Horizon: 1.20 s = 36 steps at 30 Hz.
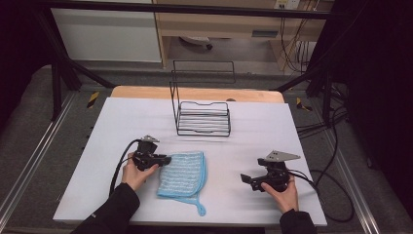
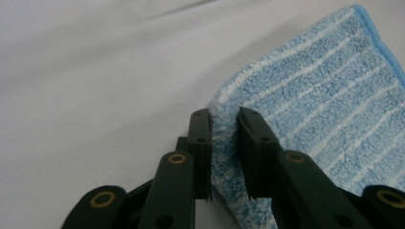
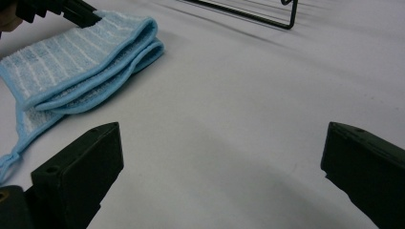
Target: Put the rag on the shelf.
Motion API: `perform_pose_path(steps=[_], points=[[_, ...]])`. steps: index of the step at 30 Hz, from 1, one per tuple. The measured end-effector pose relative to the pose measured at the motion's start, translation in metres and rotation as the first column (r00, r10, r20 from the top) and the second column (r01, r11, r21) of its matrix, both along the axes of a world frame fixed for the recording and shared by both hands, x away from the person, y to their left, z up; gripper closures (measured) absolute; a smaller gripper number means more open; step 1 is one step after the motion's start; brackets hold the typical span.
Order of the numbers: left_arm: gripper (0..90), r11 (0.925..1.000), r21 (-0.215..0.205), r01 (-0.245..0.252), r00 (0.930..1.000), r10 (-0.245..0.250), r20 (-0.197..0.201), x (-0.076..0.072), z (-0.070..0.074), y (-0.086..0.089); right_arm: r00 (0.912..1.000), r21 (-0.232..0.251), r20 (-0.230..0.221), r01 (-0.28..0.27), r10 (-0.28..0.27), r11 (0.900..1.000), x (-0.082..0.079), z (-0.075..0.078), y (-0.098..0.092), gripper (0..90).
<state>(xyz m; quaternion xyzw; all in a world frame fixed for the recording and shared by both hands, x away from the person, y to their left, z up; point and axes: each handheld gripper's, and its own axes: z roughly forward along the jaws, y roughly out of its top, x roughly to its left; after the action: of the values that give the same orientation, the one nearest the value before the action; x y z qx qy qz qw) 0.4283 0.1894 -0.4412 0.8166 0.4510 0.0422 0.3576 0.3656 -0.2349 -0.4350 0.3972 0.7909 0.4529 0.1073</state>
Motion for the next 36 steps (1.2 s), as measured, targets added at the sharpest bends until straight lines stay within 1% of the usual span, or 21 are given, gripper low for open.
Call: perform_pose_path(steps=[4, 7, 10, 13, 15, 17, 20, 23, 24, 25, 28, 30, 32, 33, 34, 36], points=[[77.1, 1.0000, -0.002, 0.000, 1.0000, 0.000, -0.007, 0.001, 0.000, 0.000, 1.0000, 0.008, 0.001, 0.007, -0.007, 1.000, 0.004, 0.003, 0.009, 0.7], [77.5, 1.0000, 0.002, 0.001, 1.0000, -0.001, -0.005, 0.001, -0.001, 0.000, 0.9999, 0.028, -0.001, 0.017, -0.017, 0.999, 0.009, 0.007, 0.021, 0.7], [77.5, 1.0000, -0.008, -0.001, 1.0000, 0.001, -0.009, 0.001, -0.002, 0.000, 1.0000, 0.011, -0.001, 0.001, -0.001, 1.000, 0.016, 0.012, 0.040, 0.8], [77.4, 1.0000, -0.001, 0.005, 1.0000, -0.005, -0.006, 0.001, -0.001, 0.000, 0.9998, -0.007, -0.010, -0.017, 0.017, 1.000, 0.024, 0.014, 0.060, 1.4], [77.4, 1.0000, 0.001, 0.005, 1.0000, -0.005, -0.002, 0.001, -0.002, 0.000, 0.9996, -0.006, -0.024, -0.013, 0.013, 1.000, 0.031, 0.015, 0.073, 2.2], [77.4, 1.0000, 0.001, 0.006, 1.0000, -0.006, 0.004, 0.001, -0.002, 0.000, 0.9995, -0.002, -0.027, -0.015, 0.015, 1.000, 0.038, 0.015, 0.083, 3.4], [77.4, 0.9999, -0.003, 0.010, 0.9999, -0.010, 0.010, 0.000, -0.002, 0.000, 0.9986, -0.010, -0.049, -0.021, 0.020, 1.000, 0.049, 0.013, 0.101, 5.5], [77.3, 0.9999, 0.001, 0.016, 0.9998, -0.016, 0.014, 0.000, -0.003, 0.001, 0.9968, -0.018, -0.071, -0.038, 0.037, 0.999, 0.058, 0.010, 0.118, 10.0], [77.4, 0.9999, 0.001, 0.017, 0.9998, -0.017, 0.014, 0.000, -0.003, 0.001, 0.9956, -0.008, -0.079, -0.052, 0.051, 0.999, 0.061, 0.008, 0.124, 12.9], [77.3, 0.9998, 0.001, 0.019, 0.9997, -0.019, 0.016, 0.000, -0.003, 0.001, 0.9952, -0.005, -0.082, -0.056, 0.055, 0.998, 0.063, 0.007, 0.127, 16.3], [77.3, 0.9998, 0.001, 0.022, 0.9996, -0.022, 0.018, 0.000, -0.003, 0.001, 0.9941, -0.018, -0.085, -0.070, 0.068, 0.997, 0.068, 0.003, 0.138, 22.5], [77.3, 0.9997, 0.000, 0.024, 0.9995, -0.024, 0.019, 0.000, -0.003, 0.001, 0.9933, -0.037, -0.096, -0.068, 0.064, 0.997, 0.069, -0.001, 0.143, 25.5], [77.2, 0.9997, -0.001, 0.026, 0.9995, -0.026, 0.020, 0.000, -0.003, 0.001, 0.9924, -0.056, -0.109, -0.063, 0.057, 0.996, 0.070, -0.006, 0.145, 30.4], [77.2, 0.9997, -0.002, 0.026, 0.9995, -0.026, 0.021, 0.001, -0.003, 0.001, 0.9911, -0.077, -0.122, -0.063, 0.053, 0.995, 0.071, -0.010, 0.146, 34.4], [77.2, 0.9996, -0.003, 0.027, 0.9994, -0.027, 0.021, 0.001, -0.003, 0.001, 0.9911, -0.077, -0.122, -0.063, 0.053, 0.995, 0.071, -0.010, 0.146, 34.4], [77.1, 0.9996, -0.002, 0.027, 0.9994, -0.027, 0.023, 0.001, -0.003, 0.001, 0.9885, -0.085, -0.142, -0.064, 0.051, 0.994, 0.070, -0.012, 0.146, 37.8]])
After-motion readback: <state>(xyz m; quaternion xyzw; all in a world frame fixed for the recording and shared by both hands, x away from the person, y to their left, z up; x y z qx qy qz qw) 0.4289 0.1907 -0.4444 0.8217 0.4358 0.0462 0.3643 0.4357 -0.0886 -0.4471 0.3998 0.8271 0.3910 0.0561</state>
